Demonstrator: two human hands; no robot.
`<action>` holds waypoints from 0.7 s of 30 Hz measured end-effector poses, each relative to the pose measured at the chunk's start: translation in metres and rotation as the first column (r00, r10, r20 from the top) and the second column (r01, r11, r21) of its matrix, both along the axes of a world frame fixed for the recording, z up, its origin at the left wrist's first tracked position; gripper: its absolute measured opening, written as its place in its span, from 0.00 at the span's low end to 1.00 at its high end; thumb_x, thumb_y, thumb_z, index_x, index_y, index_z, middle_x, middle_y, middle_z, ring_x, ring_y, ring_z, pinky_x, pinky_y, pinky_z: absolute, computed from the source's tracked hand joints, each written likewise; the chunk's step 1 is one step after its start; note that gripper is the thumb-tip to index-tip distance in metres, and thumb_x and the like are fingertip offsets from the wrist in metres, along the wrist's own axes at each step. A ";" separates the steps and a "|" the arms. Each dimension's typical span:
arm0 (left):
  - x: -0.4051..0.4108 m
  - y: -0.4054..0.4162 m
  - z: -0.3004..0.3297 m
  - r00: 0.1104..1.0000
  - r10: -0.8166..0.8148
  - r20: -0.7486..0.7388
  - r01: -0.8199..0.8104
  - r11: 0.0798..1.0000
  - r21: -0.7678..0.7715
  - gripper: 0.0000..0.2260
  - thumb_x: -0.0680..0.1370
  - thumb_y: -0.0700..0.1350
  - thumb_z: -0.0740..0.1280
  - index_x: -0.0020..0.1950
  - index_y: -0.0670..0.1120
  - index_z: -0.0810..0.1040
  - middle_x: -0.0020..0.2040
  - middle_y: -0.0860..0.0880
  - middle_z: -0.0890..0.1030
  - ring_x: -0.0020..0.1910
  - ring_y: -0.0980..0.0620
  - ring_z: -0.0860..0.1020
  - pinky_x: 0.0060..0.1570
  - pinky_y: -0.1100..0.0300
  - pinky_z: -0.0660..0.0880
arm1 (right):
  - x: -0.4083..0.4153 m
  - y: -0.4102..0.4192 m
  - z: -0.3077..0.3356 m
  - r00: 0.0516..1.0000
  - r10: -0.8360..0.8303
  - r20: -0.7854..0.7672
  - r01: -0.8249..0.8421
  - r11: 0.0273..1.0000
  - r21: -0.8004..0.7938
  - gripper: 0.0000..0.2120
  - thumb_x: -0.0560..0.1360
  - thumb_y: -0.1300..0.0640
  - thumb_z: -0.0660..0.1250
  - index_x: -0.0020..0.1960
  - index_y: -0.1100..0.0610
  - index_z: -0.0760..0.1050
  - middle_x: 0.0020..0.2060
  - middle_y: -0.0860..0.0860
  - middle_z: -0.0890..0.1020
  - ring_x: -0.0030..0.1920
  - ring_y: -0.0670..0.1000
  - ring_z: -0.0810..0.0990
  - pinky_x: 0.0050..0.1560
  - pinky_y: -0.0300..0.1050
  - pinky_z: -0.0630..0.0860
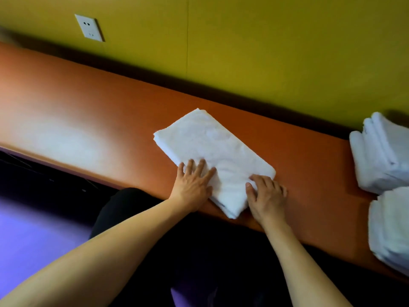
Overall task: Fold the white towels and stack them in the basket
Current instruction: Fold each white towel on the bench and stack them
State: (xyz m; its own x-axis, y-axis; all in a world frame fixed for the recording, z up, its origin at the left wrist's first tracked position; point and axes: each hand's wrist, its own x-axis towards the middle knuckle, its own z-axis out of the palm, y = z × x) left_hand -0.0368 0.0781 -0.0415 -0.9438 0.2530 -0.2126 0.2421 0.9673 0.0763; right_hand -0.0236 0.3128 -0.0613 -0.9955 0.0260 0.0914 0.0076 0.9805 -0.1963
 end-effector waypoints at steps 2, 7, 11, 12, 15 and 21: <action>-0.013 0.010 0.000 0.998 -0.060 0.000 0.060 0.998 -0.001 0.27 0.82 0.54 0.54 0.81 0.59 0.51 0.83 0.47 0.48 0.80 0.37 0.46 0.76 0.37 0.45 | 0.022 0.003 0.003 0.998 -0.047 -0.030 0.049 0.997 0.052 0.20 0.77 0.40 0.57 0.58 0.49 0.80 0.52 0.50 0.82 0.51 0.60 0.78 0.54 0.54 0.67; -0.033 0.023 0.005 0.987 -0.151 -0.056 0.152 0.988 0.000 0.26 0.82 0.45 0.55 0.78 0.64 0.59 0.82 0.46 0.52 0.80 0.37 0.49 0.76 0.41 0.49 | 0.077 -0.005 0.006 0.995 -0.054 -0.086 0.057 0.998 0.034 0.17 0.75 0.40 0.65 0.55 0.51 0.81 0.44 0.51 0.81 0.48 0.58 0.78 0.64 0.61 0.67; -0.015 0.029 0.004 0.972 -0.152 -0.180 0.167 0.983 0.072 0.22 0.78 0.43 0.58 0.71 0.54 0.75 0.75 0.40 0.69 0.71 0.33 0.69 0.64 0.42 0.69 | 0.088 -0.008 0.003 0.999 -0.032 -0.044 0.032 0.999 0.007 0.24 0.69 0.36 0.68 0.59 0.50 0.79 0.49 0.49 0.80 0.52 0.56 0.77 0.69 0.64 0.65; -0.004 0.030 0.003 0.960 -0.163 -0.227 0.189 0.978 0.094 0.21 0.75 0.45 0.59 0.66 0.51 0.79 0.70 0.40 0.74 0.65 0.33 0.74 0.57 0.44 0.73 | 0.086 -0.006 0.002 0.999 -0.026 -0.033 0.026 1.000 0.000 0.26 0.67 0.36 0.69 0.60 0.49 0.78 0.50 0.49 0.80 0.54 0.56 0.77 0.69 0.63 0.64; 0.045 0.028 -0.006 0.957 -0.220 -0.191 0.250 0.956 0.154 0.23 0.73 0.58 0.64 0.64 0.47 0.76 0.63 0.43 0.76 0.58 0.38 0.75 0.52 0.47 0.75 | 0.085 0.000 -0.004 1.000 0.022 -0.009 -0.022 0.999 -0.031 0.33 0.61 0.40 0.75 0.64 0.49 0.75 0.58 0.50 0.77 0.61 0.56 0.75 0.71 0.62 0.63; 0.072 0.000 -0.010 0.969 -0.183 -0.164 0.222 0.939 0.261 0.27 0.70 0.41 0.54 0.68 0.44 0.74 0.63 0.44 0.76 0.61 0.39 0.74 0.55 0.47 0.78 | 0.092 -0.001 -0.004 0.994 0.099 0.034 -0.098 0.994 -0.048 0.33 0.61 0.57 0.79 0.65 0.48 0.75 0.60 0.49 0.77 0.57 0.56 0.76 0.57 0.54 0.74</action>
State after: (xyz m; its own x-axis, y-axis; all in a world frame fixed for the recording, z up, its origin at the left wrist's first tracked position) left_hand 0.0353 0.0784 -0.0515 -0.8815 0.4719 0.0191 0.4571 0.8423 0.2855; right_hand 0.0689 0.3117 -0.0655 -0.9960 -0.0690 0.0562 -0.0807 0.9667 -0.2428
